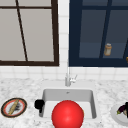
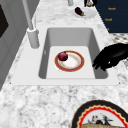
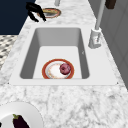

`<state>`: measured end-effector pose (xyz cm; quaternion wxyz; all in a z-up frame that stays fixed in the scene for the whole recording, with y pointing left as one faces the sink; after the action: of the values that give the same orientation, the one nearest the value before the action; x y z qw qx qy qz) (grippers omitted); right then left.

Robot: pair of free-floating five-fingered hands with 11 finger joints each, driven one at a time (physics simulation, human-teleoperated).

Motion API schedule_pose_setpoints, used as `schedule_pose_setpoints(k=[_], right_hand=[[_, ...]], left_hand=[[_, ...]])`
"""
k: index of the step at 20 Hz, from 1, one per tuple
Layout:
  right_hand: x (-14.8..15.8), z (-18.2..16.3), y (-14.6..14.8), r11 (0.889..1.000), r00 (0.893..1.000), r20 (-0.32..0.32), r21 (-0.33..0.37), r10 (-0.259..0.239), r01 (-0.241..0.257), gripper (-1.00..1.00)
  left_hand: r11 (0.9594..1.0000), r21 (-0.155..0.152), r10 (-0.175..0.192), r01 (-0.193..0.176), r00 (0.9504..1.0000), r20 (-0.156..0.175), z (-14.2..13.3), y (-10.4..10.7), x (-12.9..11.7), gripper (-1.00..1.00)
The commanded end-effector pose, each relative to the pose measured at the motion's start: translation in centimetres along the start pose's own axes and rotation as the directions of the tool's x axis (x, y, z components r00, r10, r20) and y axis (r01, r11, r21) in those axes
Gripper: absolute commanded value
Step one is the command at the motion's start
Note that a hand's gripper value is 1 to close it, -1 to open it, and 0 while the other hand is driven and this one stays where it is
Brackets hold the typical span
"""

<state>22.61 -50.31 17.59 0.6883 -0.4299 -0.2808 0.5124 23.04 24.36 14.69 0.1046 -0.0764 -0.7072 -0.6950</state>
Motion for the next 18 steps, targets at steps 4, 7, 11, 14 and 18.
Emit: schedule_pose_setpoints(k=[4,7,11,14,18], right_hand=[[3.7,3.0,-2.0,1.000,1.000,0.000,-0.015,0.002,-0.002,1.00],[5.7,4.3,-2.6,1.000,1.000,-0.006,-0.028,0.003,-0.003,1.00],[8.5,5.7,-3.1,0.999,1.000,-0.009,-0.033,0.007,-0.007,1.00],[10.7,6.7,-3.2,1.000,1.000,-0.009,-0.024,0.014,-0.014,1.00],[13.7,7.9,-3.3,1.000,1.000,-0.014,-0.022,0.014,-0.015,1.00]], left_hand=[[1.0000,0.000,0.000,0.000,1.0000,0.000,0.0,0.0,0.0,0.00],[1.0000,0.000,0.000,0.000,1.0000,0.000,0.0,0.0,0.0,0.00],[1.0000,0.000,0.000,0.000,1.0000,0.000,0.0,0.0,0.0,0.00],[1.0000,0.000,0.000,0.000,1.0000,0.000,0.0,0.0,0.0,0.00],[1.0000,0.000,0.000,0.000,1.0000,0.000,0.0,0.0,0.0,0.00]])
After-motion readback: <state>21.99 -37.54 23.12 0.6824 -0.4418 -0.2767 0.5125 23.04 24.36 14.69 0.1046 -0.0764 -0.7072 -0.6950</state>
